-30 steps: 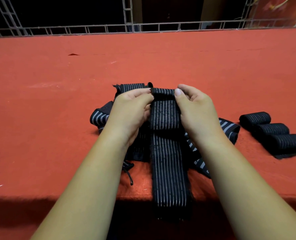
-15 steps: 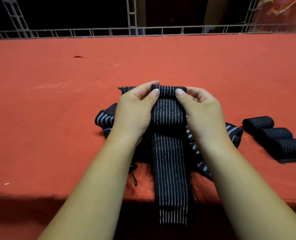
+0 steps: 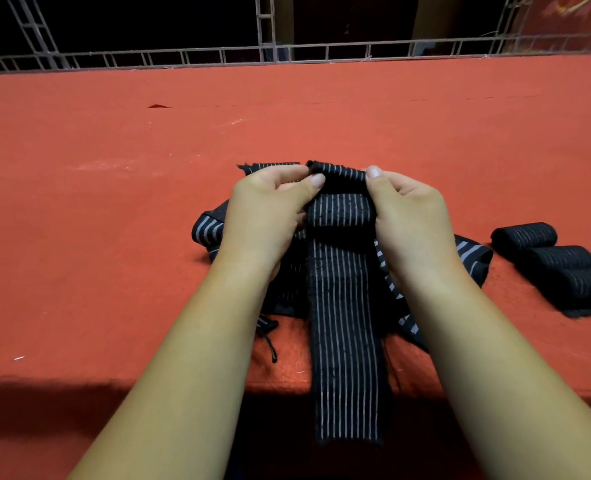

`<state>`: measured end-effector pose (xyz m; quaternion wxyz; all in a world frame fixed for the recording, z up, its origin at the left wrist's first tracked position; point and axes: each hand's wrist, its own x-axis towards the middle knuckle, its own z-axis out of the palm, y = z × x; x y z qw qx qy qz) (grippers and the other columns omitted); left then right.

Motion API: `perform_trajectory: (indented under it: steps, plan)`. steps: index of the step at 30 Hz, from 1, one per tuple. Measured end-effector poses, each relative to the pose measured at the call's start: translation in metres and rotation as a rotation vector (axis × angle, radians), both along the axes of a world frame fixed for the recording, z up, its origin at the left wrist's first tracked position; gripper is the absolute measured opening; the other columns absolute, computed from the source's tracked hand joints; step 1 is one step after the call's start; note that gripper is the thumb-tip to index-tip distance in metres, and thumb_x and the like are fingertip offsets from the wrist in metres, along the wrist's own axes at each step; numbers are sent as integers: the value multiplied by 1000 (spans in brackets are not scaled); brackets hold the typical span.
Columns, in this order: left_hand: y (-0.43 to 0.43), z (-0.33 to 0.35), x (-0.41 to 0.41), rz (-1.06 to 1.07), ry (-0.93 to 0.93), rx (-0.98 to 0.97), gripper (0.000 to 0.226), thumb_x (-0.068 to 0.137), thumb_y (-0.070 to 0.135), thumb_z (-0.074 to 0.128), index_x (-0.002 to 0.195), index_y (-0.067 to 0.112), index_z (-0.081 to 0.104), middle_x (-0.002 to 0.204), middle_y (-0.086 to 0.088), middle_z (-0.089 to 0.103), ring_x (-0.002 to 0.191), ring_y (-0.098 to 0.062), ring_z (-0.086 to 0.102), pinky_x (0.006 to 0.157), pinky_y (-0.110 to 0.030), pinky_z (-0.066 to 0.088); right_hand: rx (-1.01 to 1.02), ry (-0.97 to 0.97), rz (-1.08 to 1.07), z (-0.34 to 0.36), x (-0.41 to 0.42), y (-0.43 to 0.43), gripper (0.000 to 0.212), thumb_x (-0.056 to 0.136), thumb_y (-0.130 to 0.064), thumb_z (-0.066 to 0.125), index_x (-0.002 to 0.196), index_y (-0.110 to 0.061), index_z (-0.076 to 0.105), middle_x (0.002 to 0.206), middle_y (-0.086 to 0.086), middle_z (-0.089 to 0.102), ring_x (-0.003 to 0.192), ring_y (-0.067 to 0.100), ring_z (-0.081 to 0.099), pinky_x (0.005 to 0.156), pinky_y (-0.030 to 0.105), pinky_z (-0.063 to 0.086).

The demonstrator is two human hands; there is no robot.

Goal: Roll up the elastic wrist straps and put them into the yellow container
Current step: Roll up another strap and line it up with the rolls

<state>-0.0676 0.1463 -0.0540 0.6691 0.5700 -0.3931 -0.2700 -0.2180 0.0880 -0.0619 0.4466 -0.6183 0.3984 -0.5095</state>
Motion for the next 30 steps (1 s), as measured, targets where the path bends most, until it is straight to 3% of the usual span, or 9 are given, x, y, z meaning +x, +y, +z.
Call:
perform_trajectory:
  steps: [2,5,9,14,16,18,22,27,30]
  plan:
    - [2,2,-2,-6,-23,-11,11,96,17,81,105,23,83,98,-1,84,92,-18,81,93,-47,65,-22,-26,-23,1,2,0,29,109,-39,59,107,-24,84,99,-9,83,101,14,78,99,48,60]
    - [2,4,-4,-21,-79,-3,16,100,19,73,98,29,85,101,4,85,99,-17,81,101,-49,62,-55,-40,-58,3,2,-1,25,109,-37,61,112,-26,82,103,-13,82,103,6,76,102,45,59]
    - [2,9,-11,-31,-115,24,27,99,30,63,114,29,86,108,11,83,108,-12,78,105,-51,60,-76,-55,-79,3,0,-3,23,110,-31,61,123,-26,79,114,-14,80,111,2,73,107,41,56]
    - [0,10,-10,-35,-139,44,23,90,40,60,88,24,76,86,2,61,80,-15,58,77,-44,52,-96,-68,-52,1,0,-4,23,108,-24,62,125,-28,77,114,-11,80,110,8,75,105,45,58]
    - [-2,8,-8,-21,-138,47,21,88,46,65,93,29,76,93,7,69,89,-12,66,90,-38,50,-102,-88,-34,0,1,-4,23,108,-20,62,125,-28,76,114,-9,80,109,10,75,104,46,59]
    - [0,7,-9,-4,-167,30,21,97,40,71,108,29,85,107,11,82,104,-12,78,102,-44,59,-109,-100,-21,-2,1,-3,24,108,-17,62,126,-27,75,115,-8,80,109,9,75,105,44,59]
    - [4,6,-11,37,-134,-20,16,103,21,73,117,20,80,100,3,84,96,-15,81,96,-48,64,-57,-94,13,1,2,0,23,107,-26,67,129,-26,75,116,-9,80,111,5,75,106,38,59]
    - [1,3,-7,67,-92,-56,18,101,10,75,115,20,77,98,1,81,94,-14,80,88,-35,65,64,-44,116,2,3,7,24,104,-38,72,122,-23,76,95,-9,82,88,5,79,74,24,60]
    - [-3,0,-5,96,-117,-63,19,99,8,75,113,21,78,97,5,79,95,-12,77,89,-34,63,36,115,115,-2,2,4,24,105,-44,67,116,-24,76,96,-10,83,88,6,79,80,33,61]
